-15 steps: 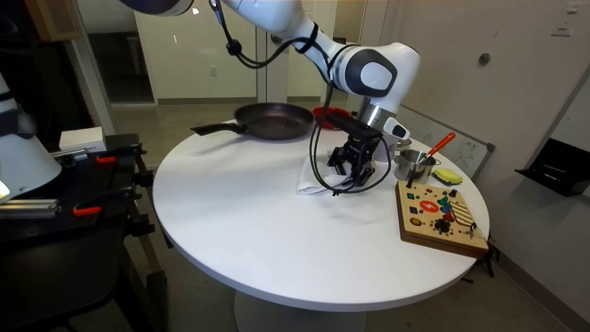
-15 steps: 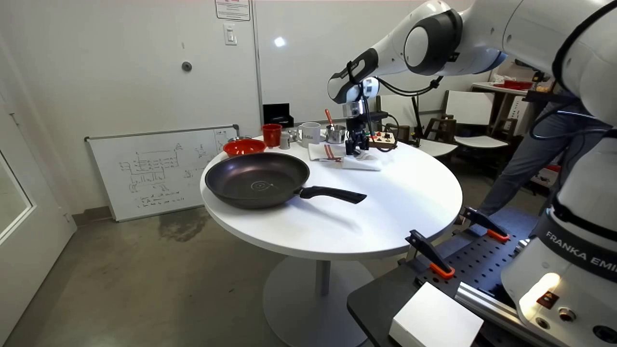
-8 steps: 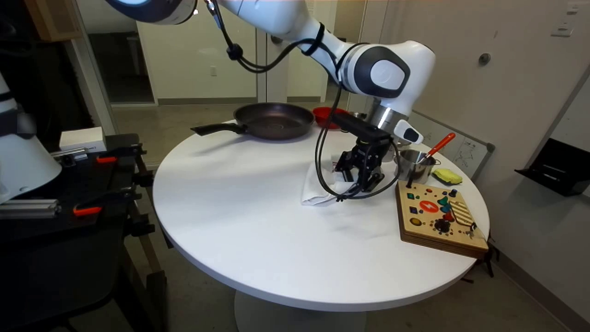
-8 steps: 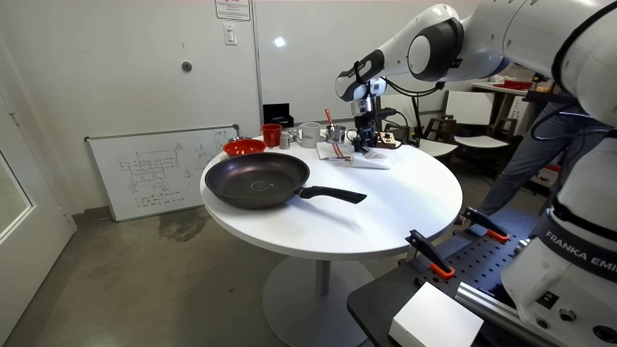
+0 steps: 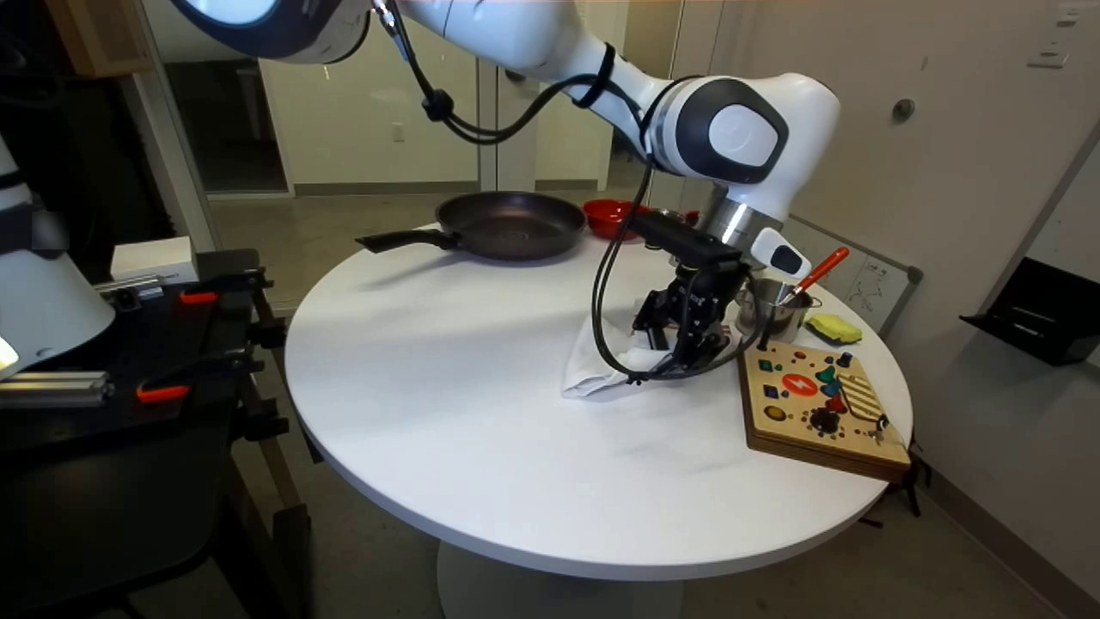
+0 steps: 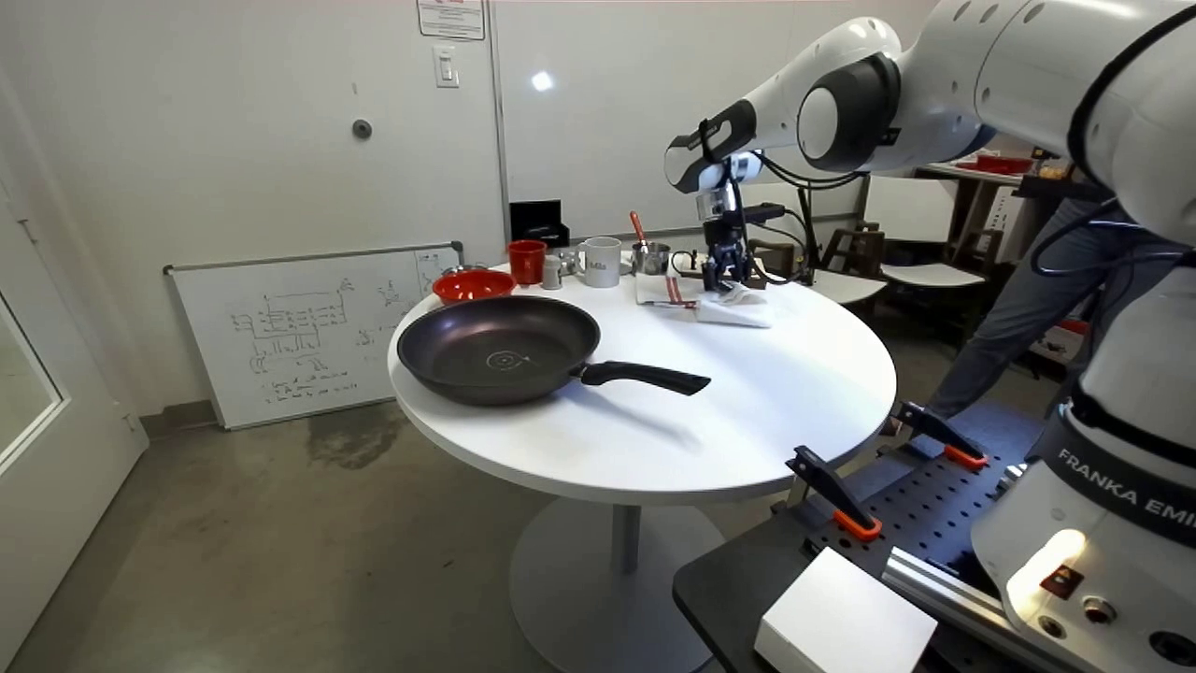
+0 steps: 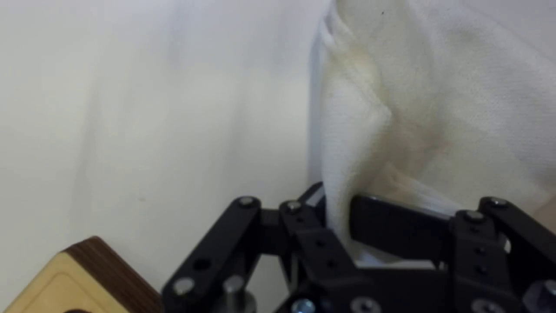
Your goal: Pick up the cloth and wipe the table
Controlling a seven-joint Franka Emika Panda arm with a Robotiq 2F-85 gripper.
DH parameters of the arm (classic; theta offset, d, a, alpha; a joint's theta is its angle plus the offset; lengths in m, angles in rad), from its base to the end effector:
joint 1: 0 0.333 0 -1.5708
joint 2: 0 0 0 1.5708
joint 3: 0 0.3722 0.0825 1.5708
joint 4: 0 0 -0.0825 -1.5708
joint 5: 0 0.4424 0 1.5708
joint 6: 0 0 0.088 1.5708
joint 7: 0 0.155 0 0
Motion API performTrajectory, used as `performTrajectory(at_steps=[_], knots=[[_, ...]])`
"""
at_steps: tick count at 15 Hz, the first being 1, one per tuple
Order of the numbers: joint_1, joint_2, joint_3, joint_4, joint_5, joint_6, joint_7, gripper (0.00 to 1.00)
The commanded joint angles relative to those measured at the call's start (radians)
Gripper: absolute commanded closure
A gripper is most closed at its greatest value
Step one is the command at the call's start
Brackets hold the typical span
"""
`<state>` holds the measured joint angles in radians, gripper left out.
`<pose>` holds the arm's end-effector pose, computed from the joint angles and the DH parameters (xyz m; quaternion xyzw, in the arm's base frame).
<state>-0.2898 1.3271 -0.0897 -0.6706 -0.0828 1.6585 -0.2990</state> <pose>0.7980 -0.2945 0.0626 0.9822 -0.0030 -0.1856 0.0284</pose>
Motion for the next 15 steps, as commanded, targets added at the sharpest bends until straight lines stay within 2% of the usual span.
performTrajectory(at_steps=[1, 9, 15], knots=[[0.005, 0.001, 0.01, 0.055, 0.01, -0.049, -0.004, 0.98], [0.023, -0.088, 0.083, 0.09, 0.016, -0.084, -0.15, 0.99], [-0.031, -0.174, 0.149, 0.061, 0.05, -0.19, -0.351, 0.99]])
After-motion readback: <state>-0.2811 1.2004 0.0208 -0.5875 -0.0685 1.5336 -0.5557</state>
